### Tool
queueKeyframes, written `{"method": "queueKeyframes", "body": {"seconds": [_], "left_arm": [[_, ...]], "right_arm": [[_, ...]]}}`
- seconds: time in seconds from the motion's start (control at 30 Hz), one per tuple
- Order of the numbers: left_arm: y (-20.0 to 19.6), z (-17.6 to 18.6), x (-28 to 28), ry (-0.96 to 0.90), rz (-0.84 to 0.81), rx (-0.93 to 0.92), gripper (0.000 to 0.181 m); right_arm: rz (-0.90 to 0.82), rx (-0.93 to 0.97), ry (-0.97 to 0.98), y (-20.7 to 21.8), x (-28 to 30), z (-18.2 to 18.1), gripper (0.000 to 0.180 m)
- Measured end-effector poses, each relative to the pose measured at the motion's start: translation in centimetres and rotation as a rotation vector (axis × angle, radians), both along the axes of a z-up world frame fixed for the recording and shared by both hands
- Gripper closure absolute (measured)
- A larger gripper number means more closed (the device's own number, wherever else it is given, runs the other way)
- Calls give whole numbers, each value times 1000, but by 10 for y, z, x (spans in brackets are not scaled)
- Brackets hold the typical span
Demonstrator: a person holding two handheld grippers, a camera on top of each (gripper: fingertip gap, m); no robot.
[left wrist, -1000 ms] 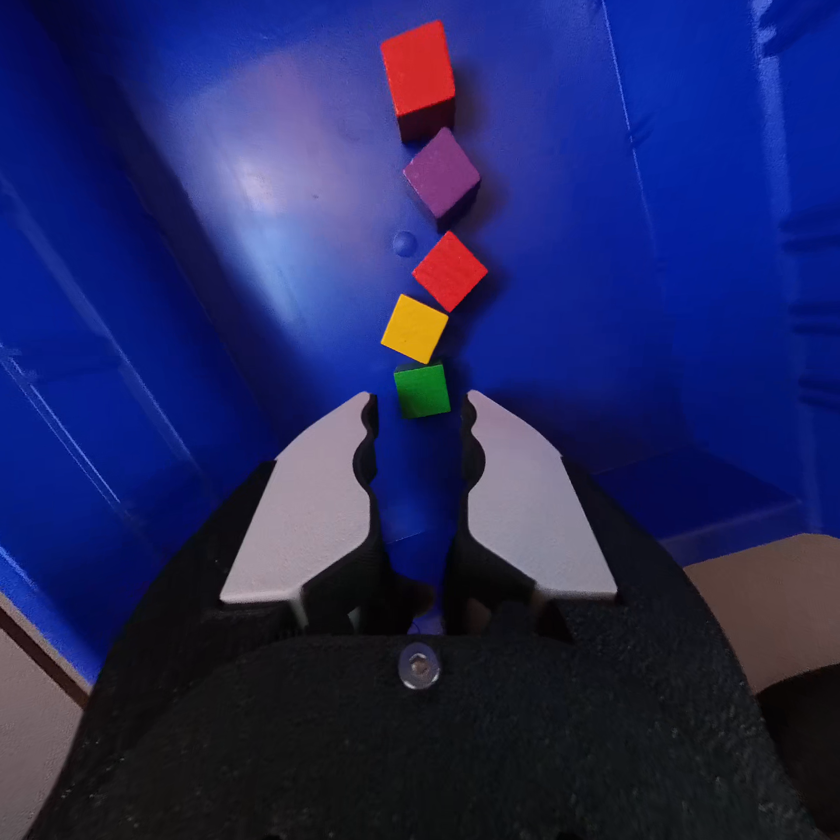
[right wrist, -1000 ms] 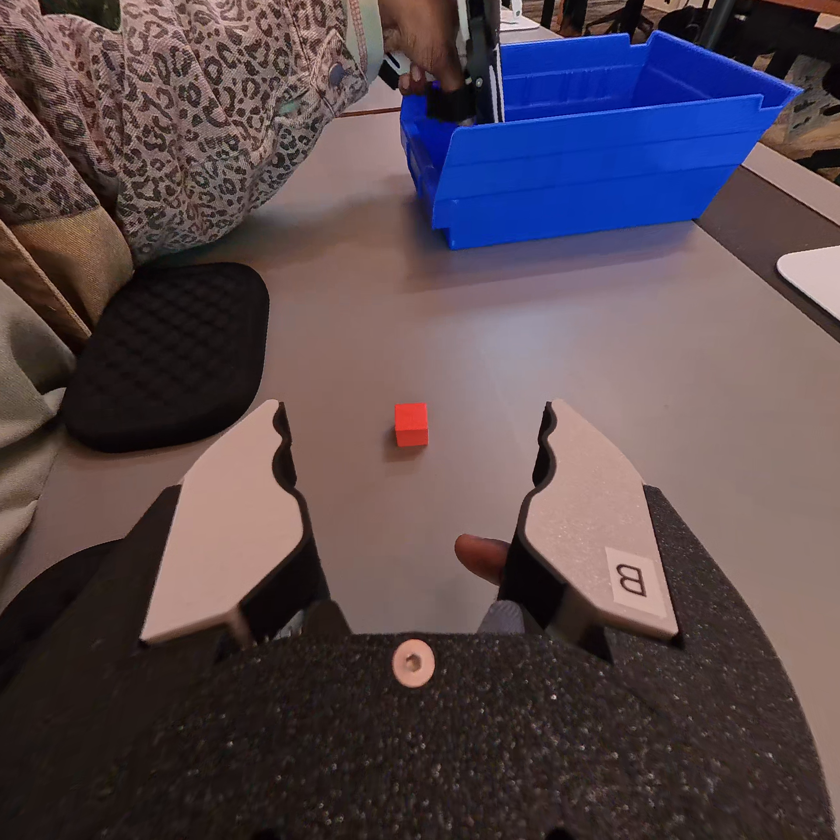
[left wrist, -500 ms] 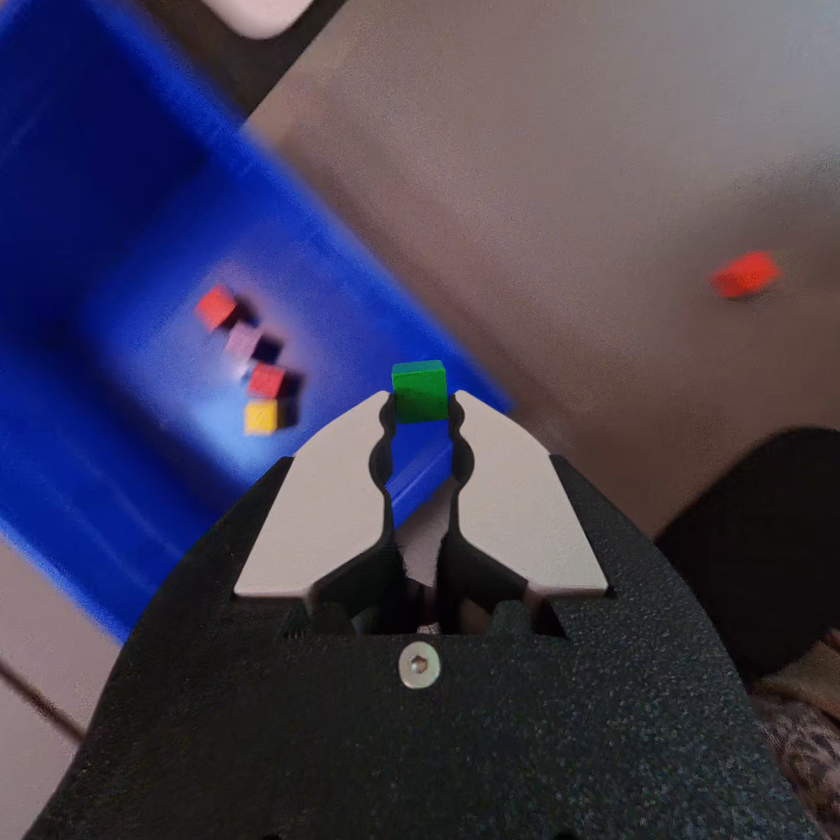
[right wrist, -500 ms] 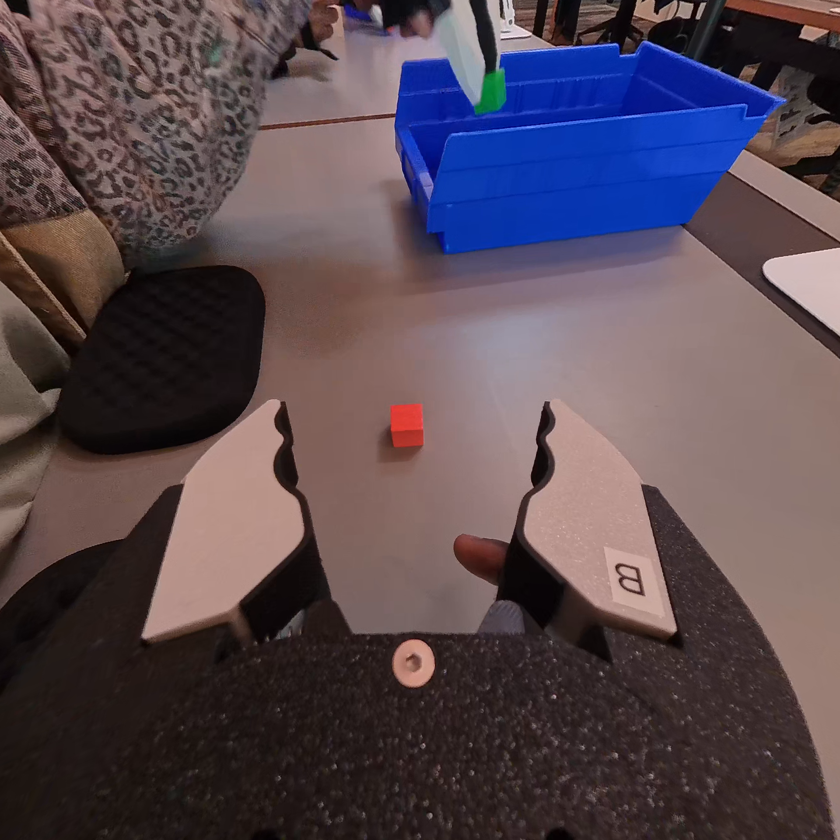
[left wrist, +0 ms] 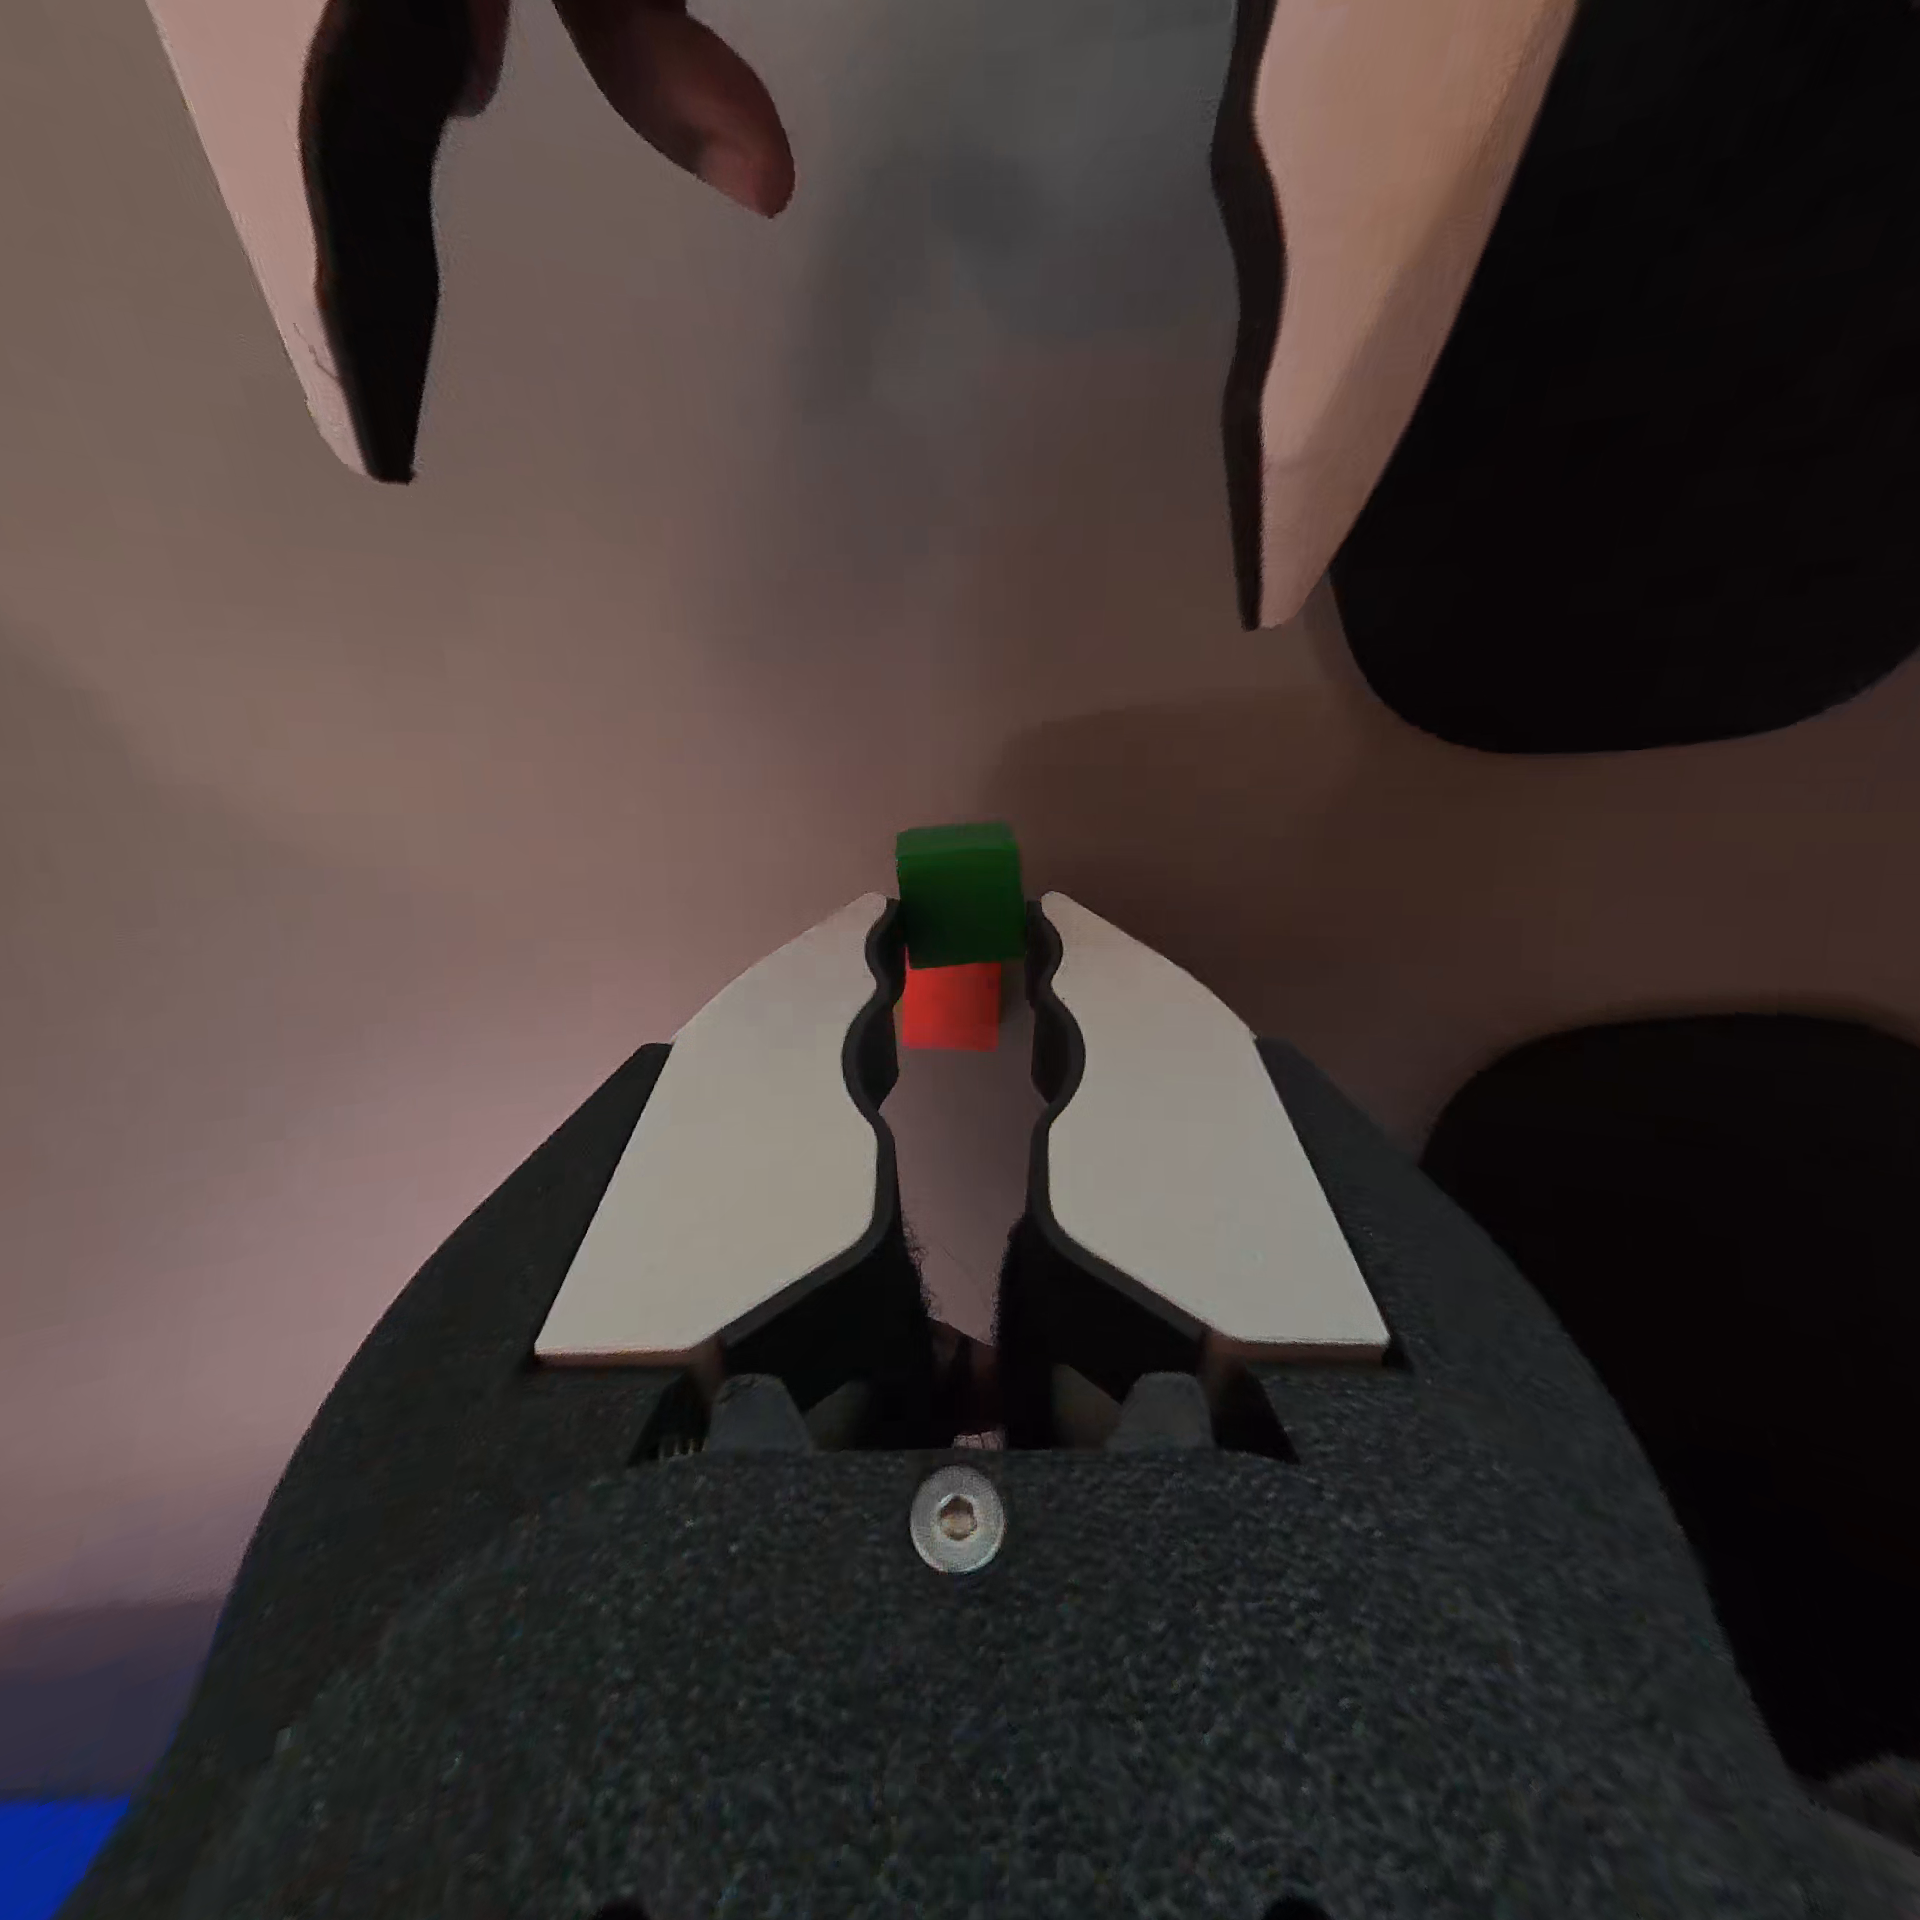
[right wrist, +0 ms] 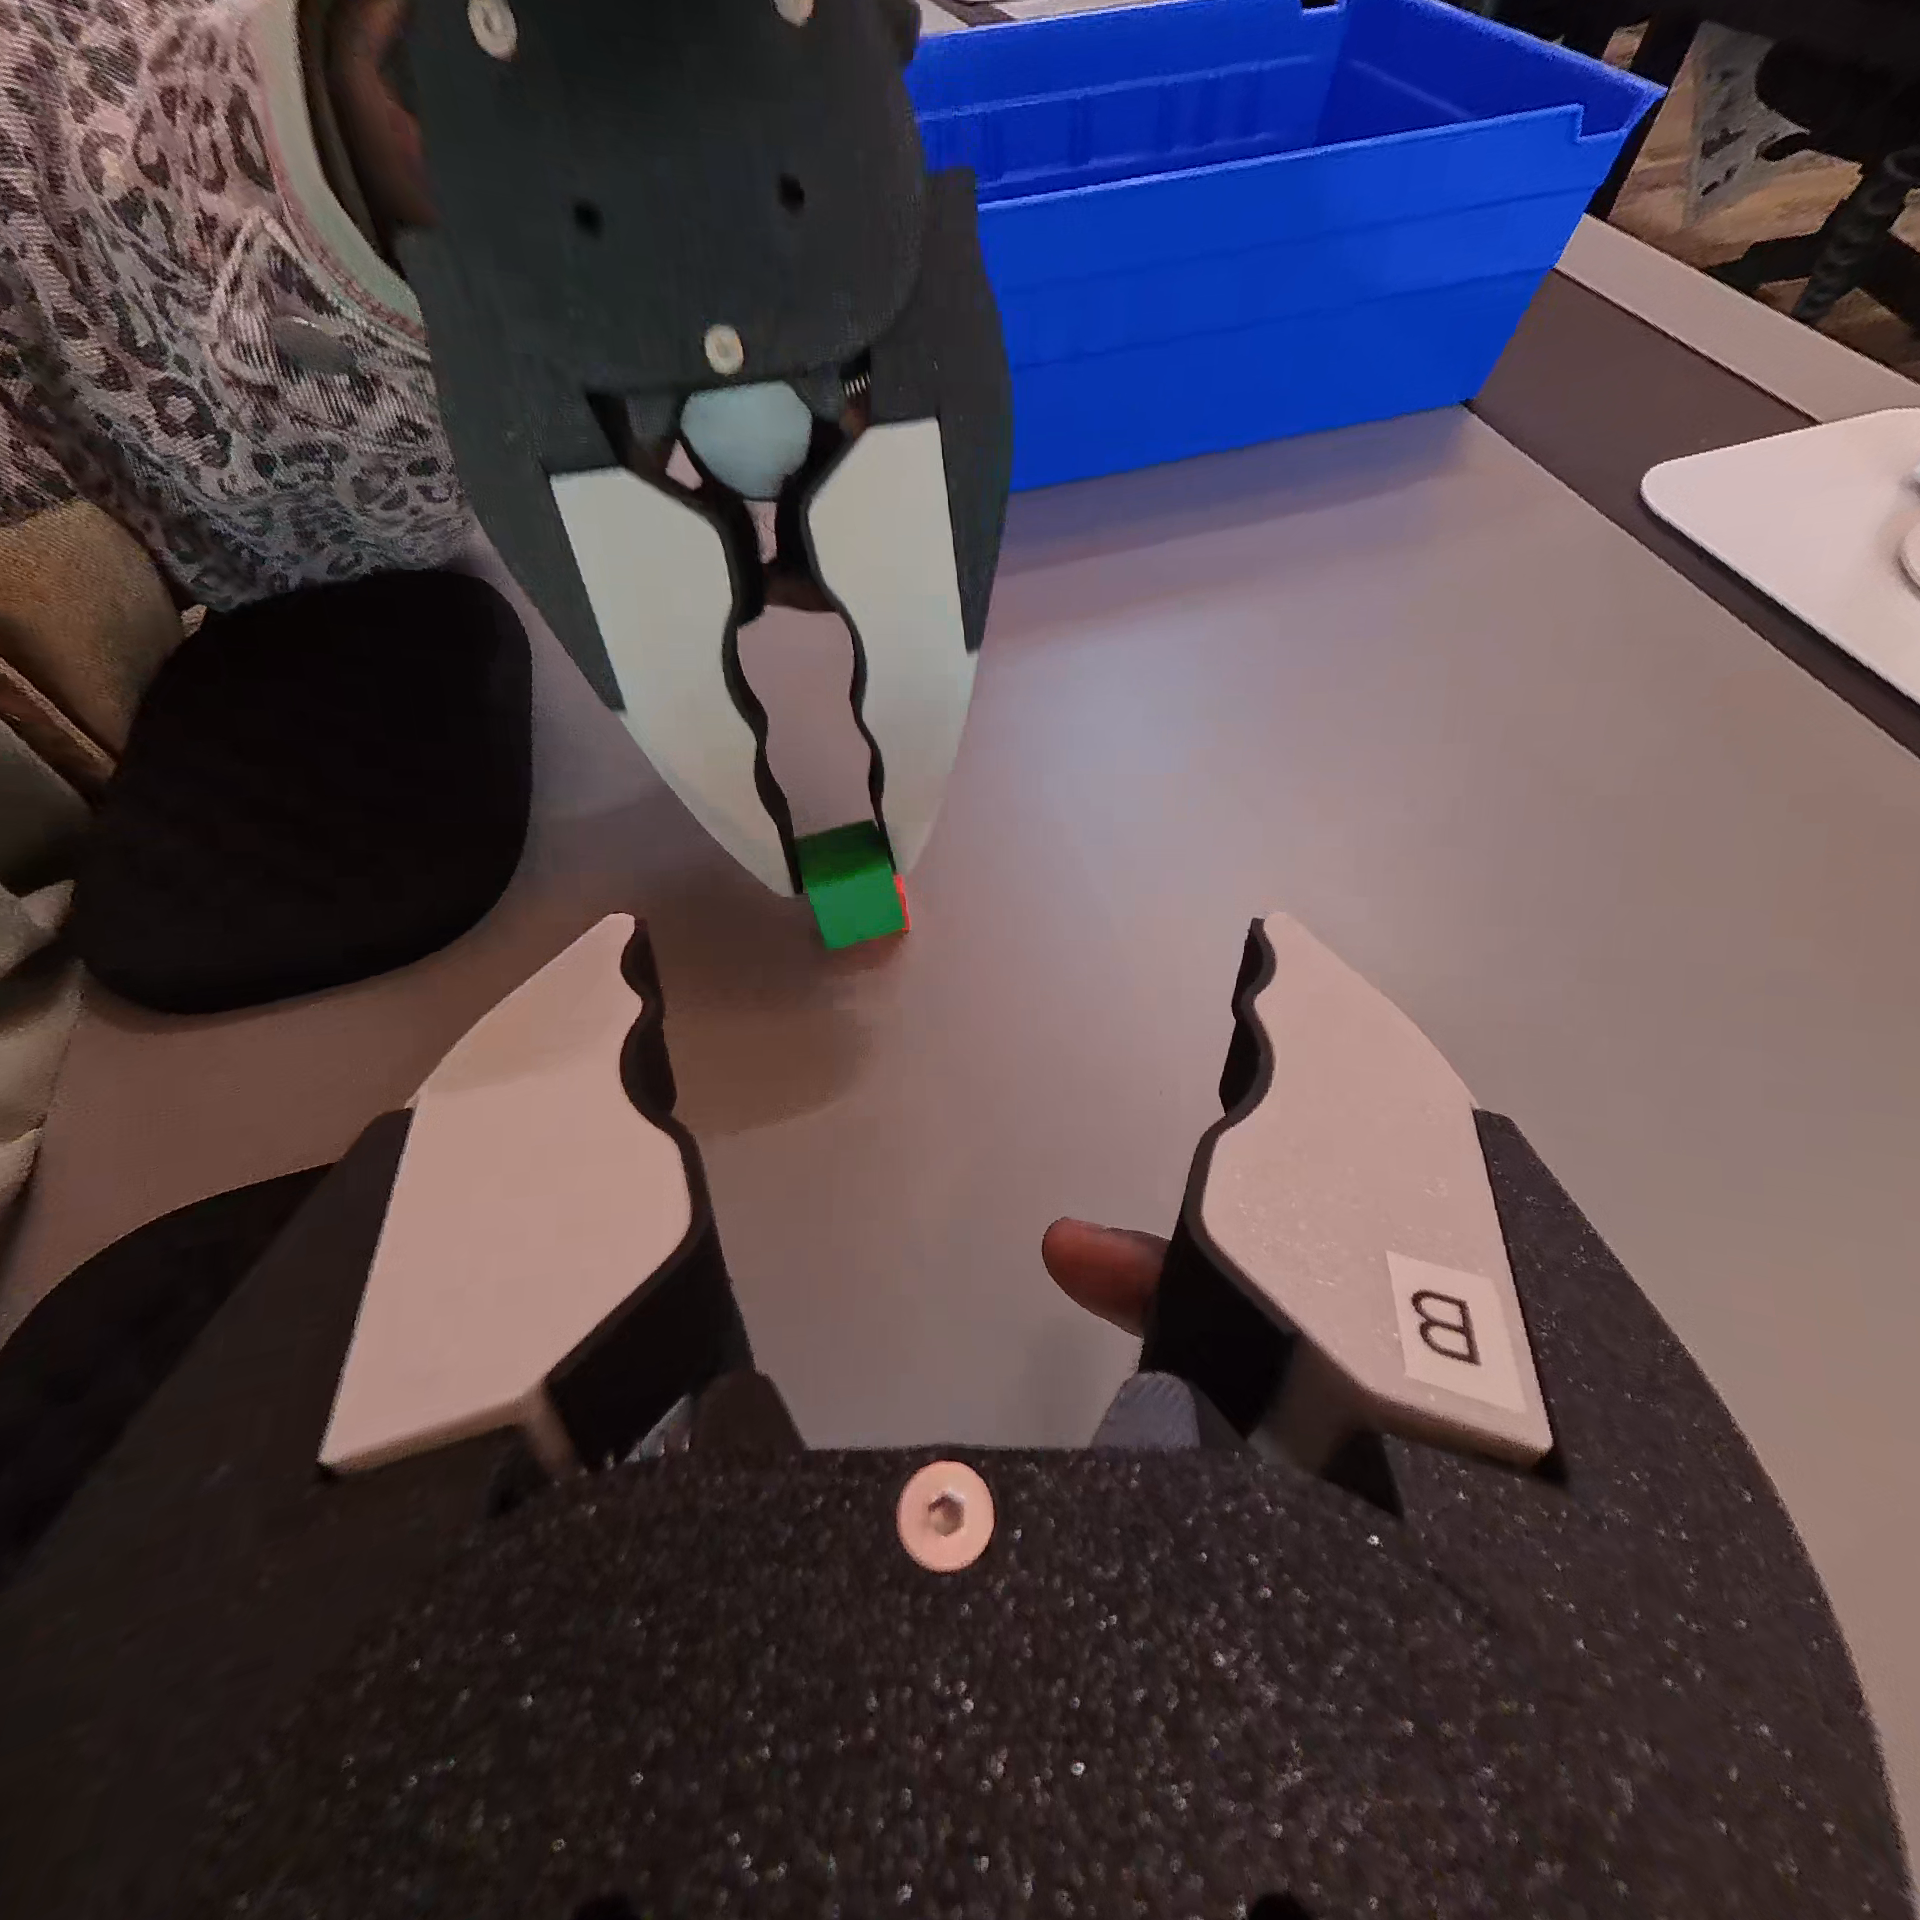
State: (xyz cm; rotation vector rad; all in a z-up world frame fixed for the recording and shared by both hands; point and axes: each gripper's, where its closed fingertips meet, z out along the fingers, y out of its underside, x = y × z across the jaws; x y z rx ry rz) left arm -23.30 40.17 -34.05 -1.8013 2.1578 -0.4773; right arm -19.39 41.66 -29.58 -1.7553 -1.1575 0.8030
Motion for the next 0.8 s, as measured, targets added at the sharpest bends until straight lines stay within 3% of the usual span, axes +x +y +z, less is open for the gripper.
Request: {"method": "queueKeyframes", "body": {"seconds": [0.8], "left_arm": [[2, -29, -2, 159, -38, 29, 159]], "right_arm": [[8, -23, -26, -2, 2, -5, 74]]}}
